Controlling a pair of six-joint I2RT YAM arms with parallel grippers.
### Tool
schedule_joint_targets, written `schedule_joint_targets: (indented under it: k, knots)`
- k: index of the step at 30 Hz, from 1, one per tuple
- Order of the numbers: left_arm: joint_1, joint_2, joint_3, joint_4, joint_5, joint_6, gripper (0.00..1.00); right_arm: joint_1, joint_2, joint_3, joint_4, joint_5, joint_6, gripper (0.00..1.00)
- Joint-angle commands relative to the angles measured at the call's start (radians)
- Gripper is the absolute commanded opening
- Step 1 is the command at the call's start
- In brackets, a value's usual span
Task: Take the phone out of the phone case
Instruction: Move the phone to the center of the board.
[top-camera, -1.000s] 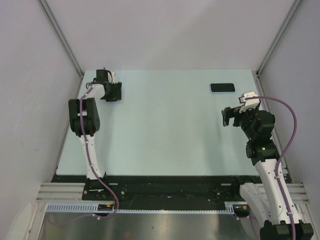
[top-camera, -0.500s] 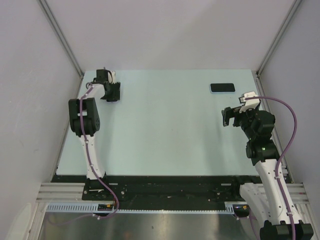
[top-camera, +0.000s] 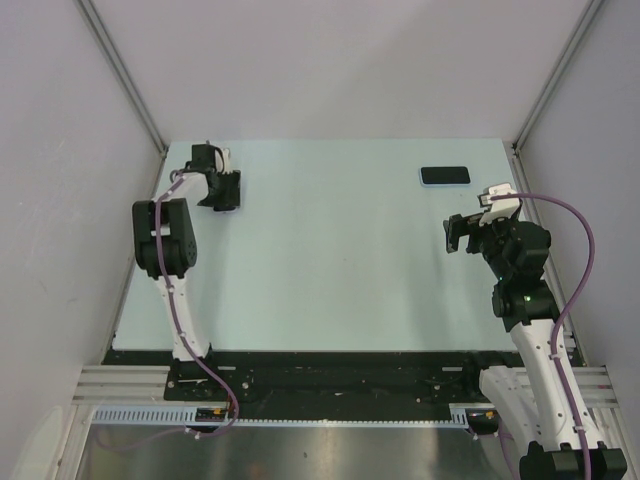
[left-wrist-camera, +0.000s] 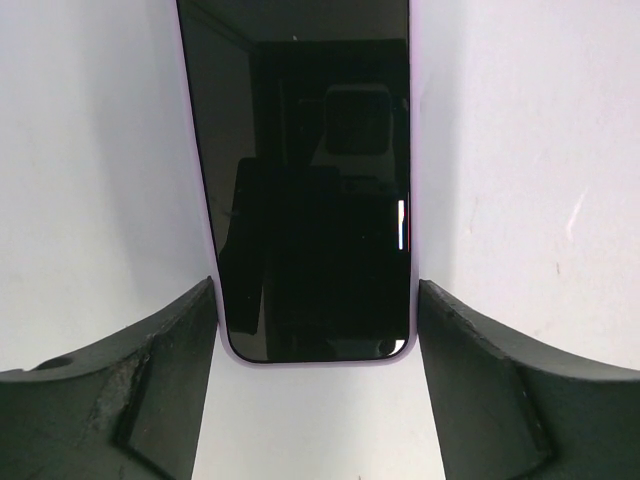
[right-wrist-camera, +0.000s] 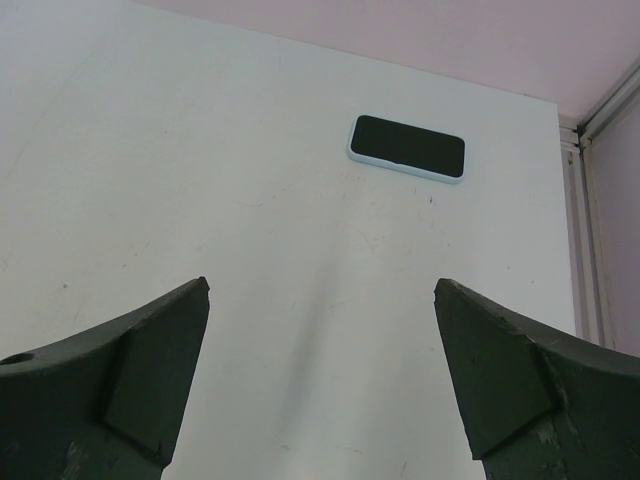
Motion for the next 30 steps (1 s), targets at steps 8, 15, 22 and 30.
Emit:
schedule_joint_targets:
  k: [8,15,22,30]
  knots:
    - [-0.079,-0.18,-0.187,-0.045,0.062,-0.107,0.17,-0.002,-0.018,0.001,0.031,-0.007,0.005,1.0]
    - [-0.133,-0.243,-0.296,-0.047,0.103,-0.147,0.18,-0.005,-0.019,0.001,0.033,-0.009,0.005,1.0]
    - [-0.222,-0.321,-0.417,-0.048,0.159,-0.187,0.23,-0.002,-0.016,0.001,0.031,-0.009,0.007,1.0]
    - [-0.294,-0.326,-0.437,-0.047,0.16,-0.177,0.36,-0.008,-0.018,0.001,0.03,-0.009,0.005,0.99]
